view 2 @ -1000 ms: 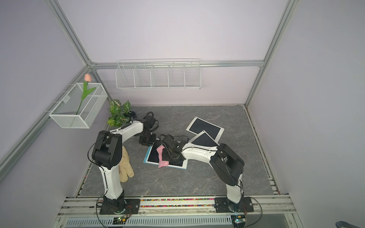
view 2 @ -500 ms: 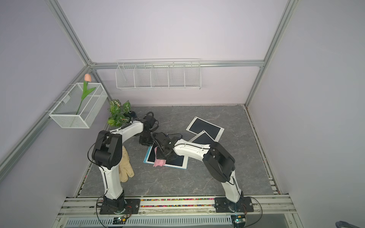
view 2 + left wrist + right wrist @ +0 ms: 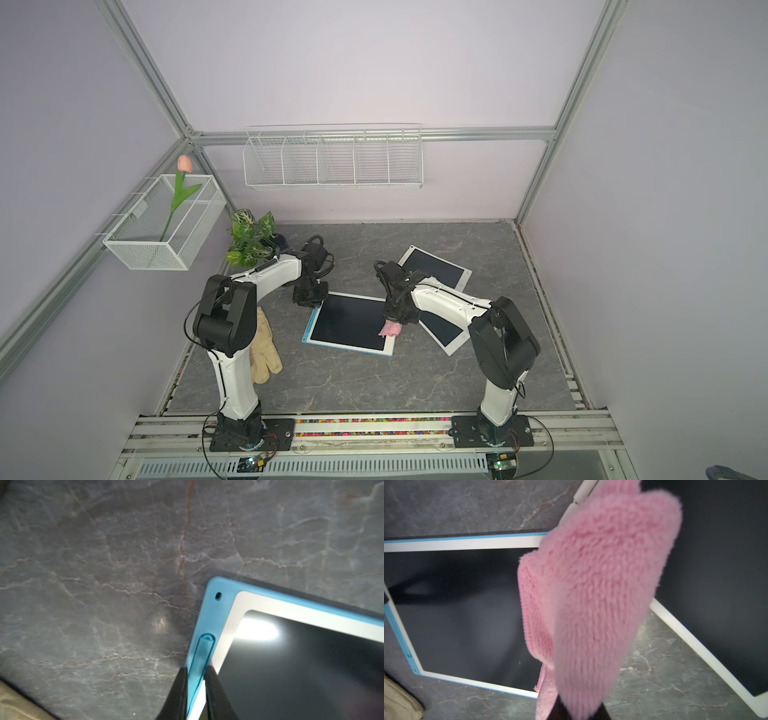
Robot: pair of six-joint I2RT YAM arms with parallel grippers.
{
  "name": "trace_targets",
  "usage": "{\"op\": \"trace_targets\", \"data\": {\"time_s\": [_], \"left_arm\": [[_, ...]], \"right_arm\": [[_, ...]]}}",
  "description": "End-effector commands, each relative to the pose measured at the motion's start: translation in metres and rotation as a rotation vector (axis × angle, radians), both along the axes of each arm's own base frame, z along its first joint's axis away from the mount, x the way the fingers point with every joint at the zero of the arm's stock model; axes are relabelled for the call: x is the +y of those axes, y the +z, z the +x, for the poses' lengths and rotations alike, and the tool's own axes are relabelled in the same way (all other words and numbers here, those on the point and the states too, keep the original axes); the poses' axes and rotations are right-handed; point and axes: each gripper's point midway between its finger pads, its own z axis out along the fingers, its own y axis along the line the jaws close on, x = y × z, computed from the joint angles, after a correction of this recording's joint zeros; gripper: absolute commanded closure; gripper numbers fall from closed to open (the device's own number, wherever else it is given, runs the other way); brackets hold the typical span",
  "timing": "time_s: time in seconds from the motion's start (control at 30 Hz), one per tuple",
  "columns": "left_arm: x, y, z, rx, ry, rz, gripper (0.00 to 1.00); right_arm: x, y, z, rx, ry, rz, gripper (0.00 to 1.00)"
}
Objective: Wipe the drawing tablet
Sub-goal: Wipe the dirt from the drawing tablet.
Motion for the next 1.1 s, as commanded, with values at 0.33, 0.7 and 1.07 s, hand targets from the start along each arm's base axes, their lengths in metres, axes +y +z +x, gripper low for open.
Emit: {"op": "trace_targets", "data": {"time_s": [0.33,0.7,1.07], "left_arm": [[0.020,-0.042,-0.031,0.131,0.013,0.093,0.81],[0.018,-0.042,-0.031,0.129,0.022,0.085,0.81],[0.019,-0.043,-0.033,0.133,0.022,0.085,0.81]], "right_arm": [[0.076,0.003,0.003,-0.021,0.213,-0.088,0.93],[-0.024,0.014,-0.014,0.007,0.118,-0.221,0.93],[0.011,-0.030,-0.008,0.068,0.149,-0.215,0.93]]}}
